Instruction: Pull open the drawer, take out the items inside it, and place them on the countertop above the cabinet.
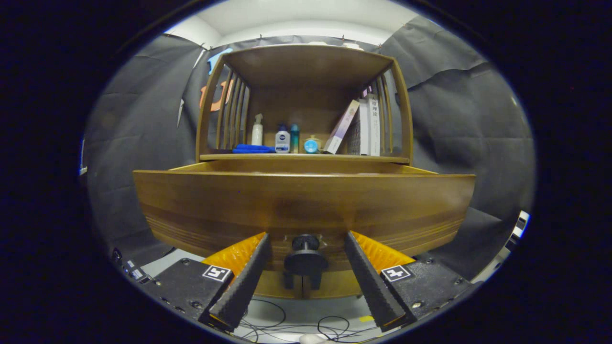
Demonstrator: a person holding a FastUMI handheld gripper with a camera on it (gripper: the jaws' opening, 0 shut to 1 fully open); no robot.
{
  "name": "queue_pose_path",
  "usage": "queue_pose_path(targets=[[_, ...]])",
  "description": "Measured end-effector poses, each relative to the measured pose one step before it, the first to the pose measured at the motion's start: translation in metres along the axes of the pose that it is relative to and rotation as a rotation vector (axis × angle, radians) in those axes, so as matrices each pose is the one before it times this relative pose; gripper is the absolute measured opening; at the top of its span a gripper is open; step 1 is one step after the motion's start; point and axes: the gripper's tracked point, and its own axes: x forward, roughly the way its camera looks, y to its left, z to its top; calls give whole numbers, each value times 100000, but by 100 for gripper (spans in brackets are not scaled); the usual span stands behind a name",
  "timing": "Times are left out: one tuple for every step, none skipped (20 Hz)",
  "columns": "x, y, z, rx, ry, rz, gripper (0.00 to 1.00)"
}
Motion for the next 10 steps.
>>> queue_pose_path(targets=[[-249, 113, -368, -1321, -1, -156, 98], [37, 61, 179, -69, -1166, -51, 98], [-56, -21, -146, 164, 328, 61, 98], [214, 26, 148, 574, -92, 164, 99], [146, 30, -99, 12, 728, 250, 99], [225, -42, 139, -153, 356, 286, 99], [245, -56, 113, -97, 49, 436, 99], [279, -93, 61, 3, 260, 460, 99], [644, -79, 132, 210, 225, 278, 99], [195, 19, 175, 491, 172, 300, 99]])
